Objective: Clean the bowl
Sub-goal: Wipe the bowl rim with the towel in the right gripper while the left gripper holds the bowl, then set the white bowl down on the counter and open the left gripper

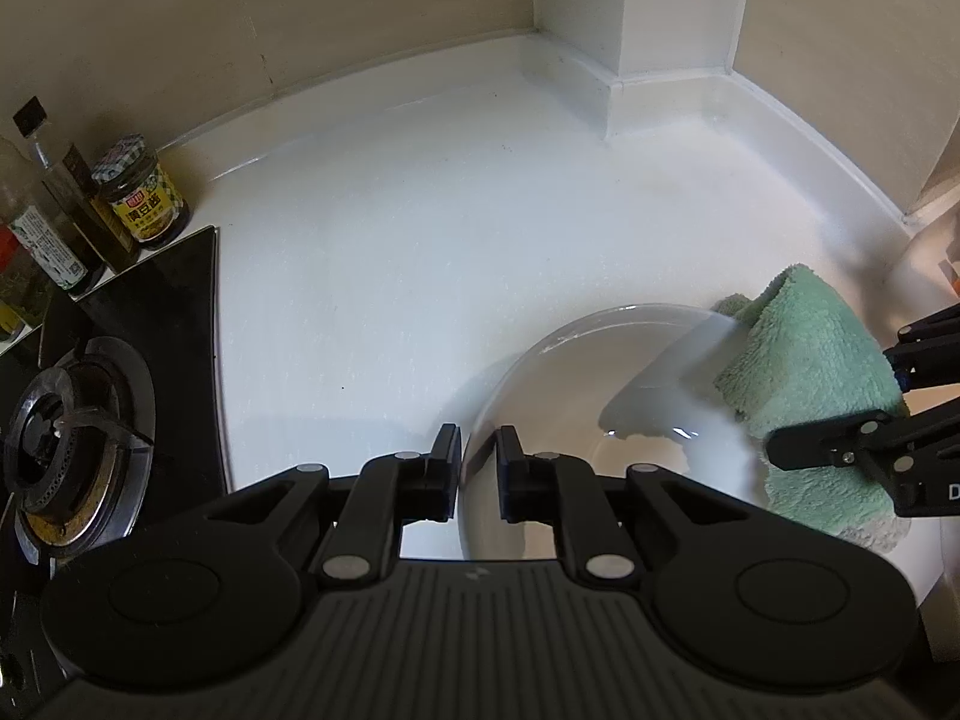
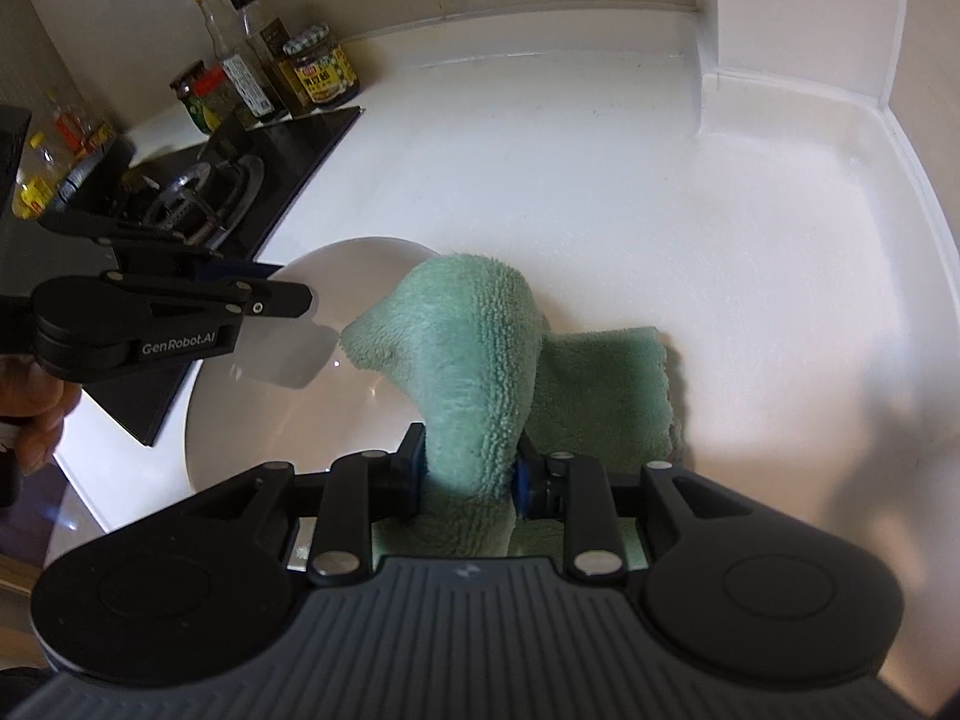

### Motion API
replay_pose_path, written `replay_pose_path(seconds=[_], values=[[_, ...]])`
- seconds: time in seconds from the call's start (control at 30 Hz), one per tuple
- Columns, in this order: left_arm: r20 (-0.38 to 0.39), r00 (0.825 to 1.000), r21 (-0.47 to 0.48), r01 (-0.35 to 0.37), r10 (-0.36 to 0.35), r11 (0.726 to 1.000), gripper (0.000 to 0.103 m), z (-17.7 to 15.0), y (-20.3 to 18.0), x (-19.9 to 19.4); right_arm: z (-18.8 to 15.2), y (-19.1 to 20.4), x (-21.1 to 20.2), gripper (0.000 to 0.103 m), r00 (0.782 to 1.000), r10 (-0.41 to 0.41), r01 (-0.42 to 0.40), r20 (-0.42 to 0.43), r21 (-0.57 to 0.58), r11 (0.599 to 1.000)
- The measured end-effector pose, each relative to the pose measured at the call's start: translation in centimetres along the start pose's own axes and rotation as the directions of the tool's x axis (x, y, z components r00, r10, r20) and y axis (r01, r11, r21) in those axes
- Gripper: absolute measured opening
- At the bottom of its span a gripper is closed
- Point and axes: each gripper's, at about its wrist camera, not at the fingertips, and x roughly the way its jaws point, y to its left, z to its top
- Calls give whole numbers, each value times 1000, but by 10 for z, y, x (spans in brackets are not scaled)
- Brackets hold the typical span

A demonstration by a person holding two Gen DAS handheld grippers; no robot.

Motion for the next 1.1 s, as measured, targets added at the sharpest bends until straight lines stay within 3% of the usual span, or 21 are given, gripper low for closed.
replay_pose_path(seconds=[0.1, 0.33, 0.53, 0.6, 0.67, 0.73, 0.87, 0.93, 1.0, 1.1], values=[[22, 1000, -2, 5, -5, 1000, 13, 3, 0, -9, -2, -2, -6, 22, 1000, 8, -9, 26, 17, 1000], [124, 992, -41, -2, 7, 999, 13, -2, 2, -47, -2, -16, -40, 17, 984, 28, -48, 176, 106, 993], [204, 979, -125, 22, 4, 992, 14, -21, 10, -76, -10, -32, -82, 17, 947, -114, 67, 302, 164, 984], [215, 977, -142, 17, 14, 990, 14, -28, 11, -81, -18, -37, -84, 17, 941, -194, 149, 277, 175, 973], [220, 975, -157, 13, 22, 987, 14, -34, 12, -85, -29, -34, -74, 17, 924, -309, 286, 226, 128, 950], [220, 975, -173, 10, 29, 985, 14, -41, 12, -86, -38, -27, -61, 17, 917, -352, 346, 189, 62, 936], [228, 973, -182, -4, 46, 983, 14, -51, 7, -86, -47, -26, -20, 18, 935, -328, 335, 133, -33, 942], [221, 973, -197, -27, 71, 980, 14, -56, 2, -84, -49, -28, -7, 28, 937, -329, 336, 120, -51, 940], [223, 970, -229, -47, 99, 972, 14, -63, -2, -87, -52, -25, -2, 31, 929, -350, 358, 121, -56, 932], [219, 969, -255, -58, 116, 965, 14, -74, -7, -92, -60, -20, -10, 34, 937, -320, 334, 138, -98, 937]])
